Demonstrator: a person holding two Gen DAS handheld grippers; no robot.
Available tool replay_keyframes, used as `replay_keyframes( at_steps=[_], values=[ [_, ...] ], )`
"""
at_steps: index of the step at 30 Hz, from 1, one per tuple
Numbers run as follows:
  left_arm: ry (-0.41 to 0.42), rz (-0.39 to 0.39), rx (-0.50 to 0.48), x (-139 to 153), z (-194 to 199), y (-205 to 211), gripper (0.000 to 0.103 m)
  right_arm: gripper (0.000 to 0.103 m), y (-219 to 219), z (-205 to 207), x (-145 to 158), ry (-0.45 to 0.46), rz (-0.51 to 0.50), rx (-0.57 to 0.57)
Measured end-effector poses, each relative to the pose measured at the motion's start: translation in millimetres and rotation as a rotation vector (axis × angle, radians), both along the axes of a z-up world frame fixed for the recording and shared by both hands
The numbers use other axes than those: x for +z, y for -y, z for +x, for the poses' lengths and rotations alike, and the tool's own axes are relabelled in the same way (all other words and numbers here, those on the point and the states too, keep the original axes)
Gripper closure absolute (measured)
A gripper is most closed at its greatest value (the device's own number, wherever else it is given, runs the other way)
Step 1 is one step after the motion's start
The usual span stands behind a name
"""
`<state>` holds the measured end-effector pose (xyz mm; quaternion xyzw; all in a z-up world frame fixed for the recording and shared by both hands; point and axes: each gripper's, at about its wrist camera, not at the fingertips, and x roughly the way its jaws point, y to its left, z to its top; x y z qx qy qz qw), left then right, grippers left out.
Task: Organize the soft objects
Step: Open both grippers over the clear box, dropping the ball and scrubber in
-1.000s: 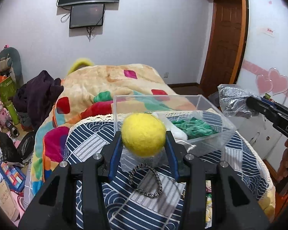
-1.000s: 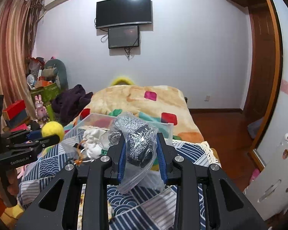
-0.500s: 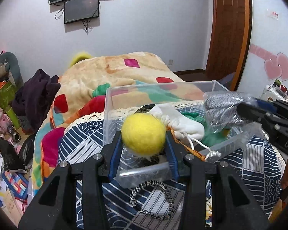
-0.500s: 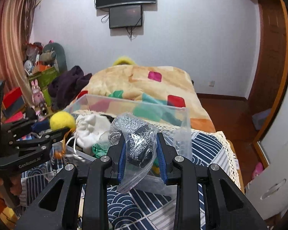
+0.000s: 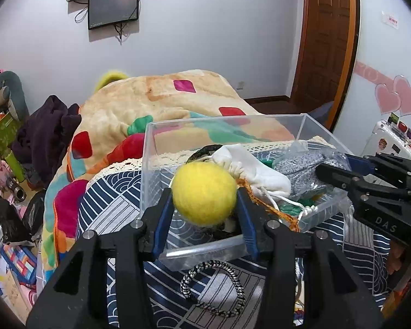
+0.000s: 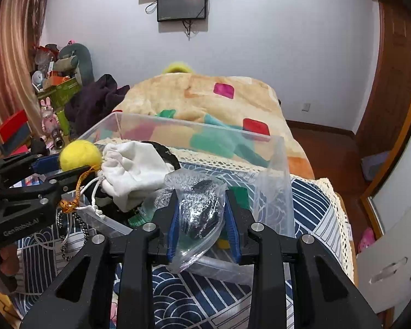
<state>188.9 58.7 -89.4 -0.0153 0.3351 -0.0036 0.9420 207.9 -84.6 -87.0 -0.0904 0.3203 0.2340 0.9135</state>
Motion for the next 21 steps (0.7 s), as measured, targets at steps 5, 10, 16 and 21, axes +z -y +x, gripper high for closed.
replay_keyframes(
  at_steps=[5,10,16,21],
  values=[
    [0.006,-0.006,-0.008,3.2,-7.0,1.2,0.049,0.058,5.9,-4.7,2.1,-0.008,0.003,-0.011],
    [0.016,0.011,-0.024,8.1,-17.7,6.4,0.049,0.048,11.5,-8.2,8.4,0.005,0.018,-0.015],
    [0.067,0.035,-0.025,20.6,-41.6,11.1,0.033,0.034,17.8,-15.2,20.8,0.034,0.056,-0.018],
    [0.072,0.031,-0.014,20.4,-59.1,9.3,0.017,0.020,26.3,-31.6,31.0,0.069,0.105,-0.001]
  ],
)
